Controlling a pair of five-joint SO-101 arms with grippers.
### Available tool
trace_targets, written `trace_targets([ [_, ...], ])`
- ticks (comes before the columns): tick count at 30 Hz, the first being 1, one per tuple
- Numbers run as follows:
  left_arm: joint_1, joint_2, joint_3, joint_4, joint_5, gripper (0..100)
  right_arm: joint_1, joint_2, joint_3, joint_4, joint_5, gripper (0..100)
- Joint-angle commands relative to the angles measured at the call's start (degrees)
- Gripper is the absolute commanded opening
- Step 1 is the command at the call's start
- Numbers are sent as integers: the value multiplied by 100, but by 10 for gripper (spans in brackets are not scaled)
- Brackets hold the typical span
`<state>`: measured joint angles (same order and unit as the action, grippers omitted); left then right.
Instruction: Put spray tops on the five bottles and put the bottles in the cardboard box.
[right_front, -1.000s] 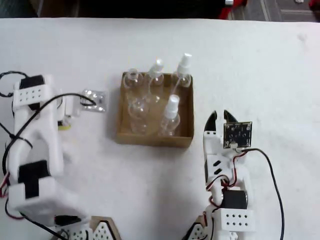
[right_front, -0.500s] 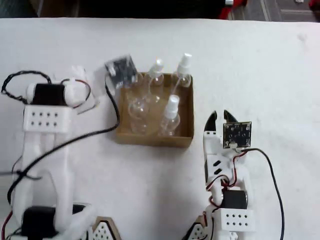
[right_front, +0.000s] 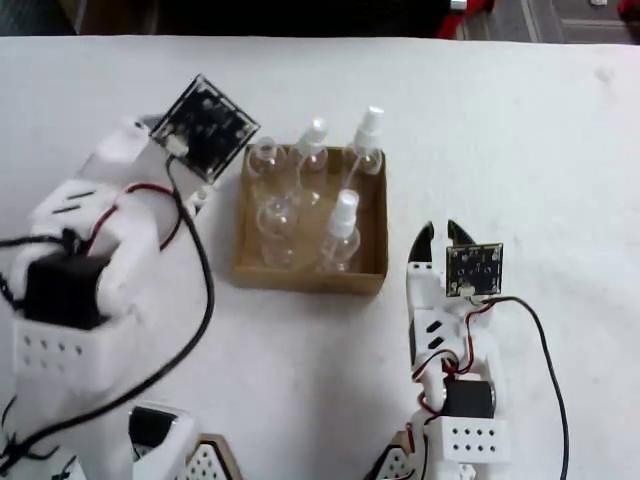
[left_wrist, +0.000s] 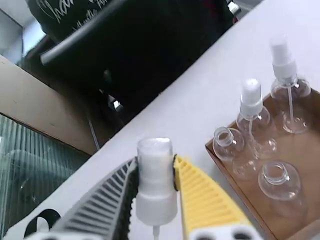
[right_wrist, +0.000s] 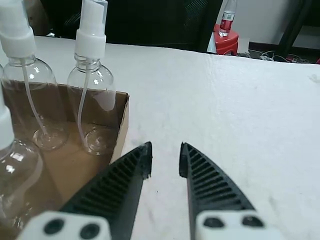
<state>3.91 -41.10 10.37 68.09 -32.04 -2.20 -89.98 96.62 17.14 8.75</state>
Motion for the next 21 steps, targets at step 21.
trace_targets([
  [21,198,-2800,2708,-3464,2760,23,-101,-4,53,-119,62,77],
])
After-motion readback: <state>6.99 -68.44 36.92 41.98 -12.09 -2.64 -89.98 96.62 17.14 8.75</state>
